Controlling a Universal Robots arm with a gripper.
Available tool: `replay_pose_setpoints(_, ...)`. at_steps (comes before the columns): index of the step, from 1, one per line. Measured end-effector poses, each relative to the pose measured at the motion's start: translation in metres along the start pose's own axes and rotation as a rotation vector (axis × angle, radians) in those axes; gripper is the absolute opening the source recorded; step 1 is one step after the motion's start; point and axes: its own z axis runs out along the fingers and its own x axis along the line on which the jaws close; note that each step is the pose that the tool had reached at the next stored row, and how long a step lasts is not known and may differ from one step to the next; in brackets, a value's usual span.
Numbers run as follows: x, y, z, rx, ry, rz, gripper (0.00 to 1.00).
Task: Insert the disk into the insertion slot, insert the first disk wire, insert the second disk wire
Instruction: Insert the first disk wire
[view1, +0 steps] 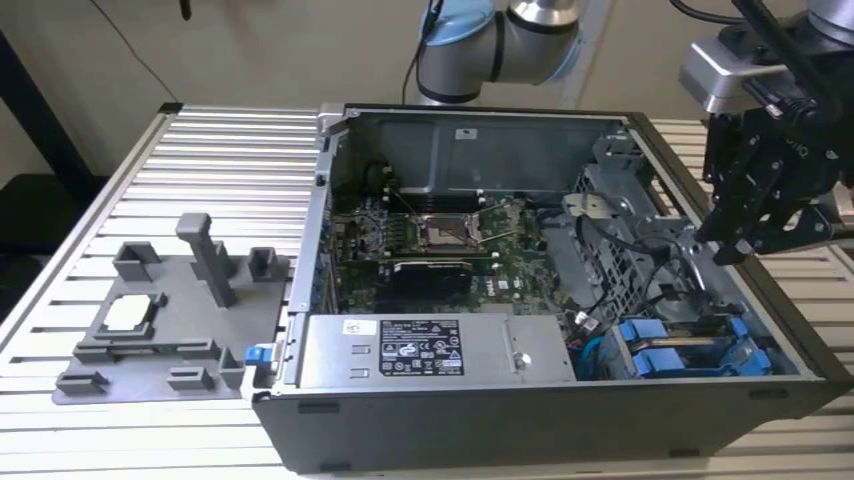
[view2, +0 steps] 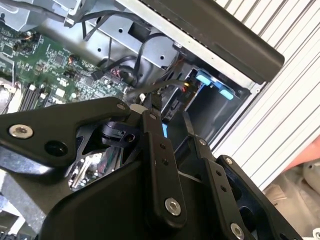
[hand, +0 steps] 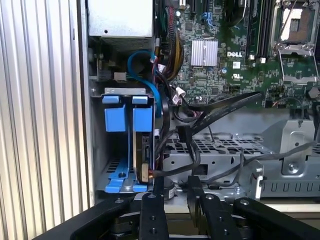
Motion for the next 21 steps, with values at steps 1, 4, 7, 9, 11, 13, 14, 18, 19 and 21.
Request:
replay_pose_setpoints(1,-0.0010,0.0020,-0.0002,0.0007,0.0001,0.000,0.33)
replay_pose_setpoints(4,-0.0043,0.0078,-0.0007,0.0032,0.0008,0.000,0.33)
replay_pose_setpoints(7,-0.0067,0.0139,-0.0012,0.0078,0.0024,0.000,0.33)
replay_pose_setpoints(9,-0.0079,0.0189,-0.0015,0.0175,0.0039,-0.001,0.33)
replay_pose_setpoints(11,-0.0087,0.0234,-0.0016,0.0315,0.0044,-0.002,0.33)
replay_pose_setpoints(13,-0.0092,0.0283,-0.0017,0.0448,0.0045,-0.002,0.33)
replay_pose_setpoints(14,-0.0094,0.0312,-0.0016,0.0519,0.0048,-0.003,0.33)
replay_pose_setpoints(18,-0.0117,0.0393,0.0001,0.0620,0.0182,-0.006,0.33)
replay_pose_setpoints(19,-0.0129,0.0405,0.0008,0.0625,0.0242,-0.007,0.33)
replay_pose_setpoints(21,-0.0159,0.0425,0.0021,0.0631,0.0360,-0.010,0.33)
